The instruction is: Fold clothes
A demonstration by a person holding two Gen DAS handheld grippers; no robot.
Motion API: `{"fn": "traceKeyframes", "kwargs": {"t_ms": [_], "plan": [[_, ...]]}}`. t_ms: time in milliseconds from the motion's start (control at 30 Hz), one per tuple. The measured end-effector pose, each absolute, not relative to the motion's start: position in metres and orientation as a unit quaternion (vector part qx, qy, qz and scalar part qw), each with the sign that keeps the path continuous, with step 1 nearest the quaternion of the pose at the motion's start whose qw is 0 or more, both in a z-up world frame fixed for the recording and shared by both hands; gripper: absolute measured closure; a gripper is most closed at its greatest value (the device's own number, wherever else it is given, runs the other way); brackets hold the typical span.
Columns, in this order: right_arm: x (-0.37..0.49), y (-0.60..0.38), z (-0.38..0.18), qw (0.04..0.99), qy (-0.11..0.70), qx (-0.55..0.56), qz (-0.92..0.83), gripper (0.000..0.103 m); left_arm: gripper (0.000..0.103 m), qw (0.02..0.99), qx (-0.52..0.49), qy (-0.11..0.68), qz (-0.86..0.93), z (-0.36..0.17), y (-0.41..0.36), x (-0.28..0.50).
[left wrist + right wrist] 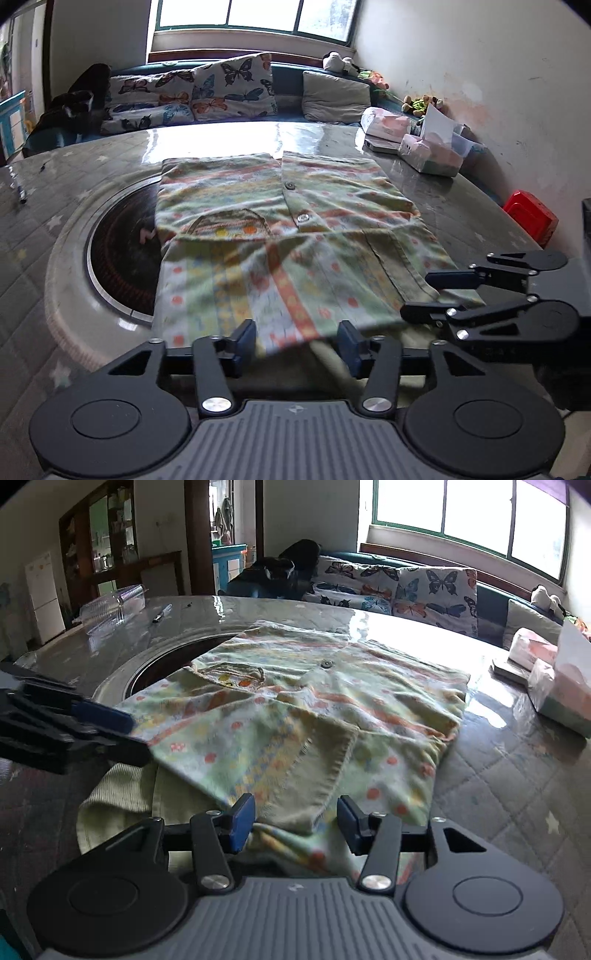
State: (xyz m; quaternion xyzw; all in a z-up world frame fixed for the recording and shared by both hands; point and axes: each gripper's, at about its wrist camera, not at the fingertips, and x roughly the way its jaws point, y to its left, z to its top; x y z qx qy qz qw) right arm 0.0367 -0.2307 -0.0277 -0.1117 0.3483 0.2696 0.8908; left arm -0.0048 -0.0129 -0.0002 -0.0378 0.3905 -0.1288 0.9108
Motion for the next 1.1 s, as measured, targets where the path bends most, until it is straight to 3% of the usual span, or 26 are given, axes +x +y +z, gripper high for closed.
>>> {"fn": "traceKeyframes", "kwargs": {"t_ms": [333, 433, 500, 600, 667, 867, 1000, 1100], "plan": [[0.017, -0.249, -0.018, 0.893, 0.335, -0.133, 0.268, 0.04, 0.049, 0.889, -0.093, 0.423, -0.148, 0.002, -0.014, -0.034], [0.008, -0.252, -0.017, 0.891, 0.329, -0.155, 0.271, 0.038, 0.063, 0.878, -0.11, 0.435, -0.164, -0.003, -0.018, -0.032], [0.002, -0.255, -0.018, 0.887, 0.329, -0.171, 0.275, 0.037, 0.079, 0.871, -0.121, 0.443, -0.176, -0.005, -0.021, -0.03], [-0.004, -0.255, -0.022, 0.881, 0.331, -0.187, 0.282, 0.034, 0.089, 0.868, -0.129, 0.441, -0.187, -0.002, -0.023, -0.027], [-0.008, -0.254, -0.026, 0.876, 0.332, -0.2, 0.286, 0.028, 0.09, 0.871, -0.133, 0.432, -0.19, 0.006, -0.021, -0.024], [-0.012, -0.242, -0.026, 0.876, 0.304, -0.21, 0.308, 0.028, 0.091, 0.882, -0.147, 0.402, -0.197, 0.032, -0.014, -0.005], [-0.001, -0.226, -0.023, 0.88, 0.288, -0.189, 0.326, 0.034, 0.091, 0.882, -0.152, 0.4, -0.198, 0.038, -0.01, 0.01], [0.012, -0.216, -0.023, 0.879, 0.296, -0.158, 0.338, 0.053, 0.091, 0.882, -0.149, 0.401, -0.197, 0.038, -0.006, 0.014]]}}
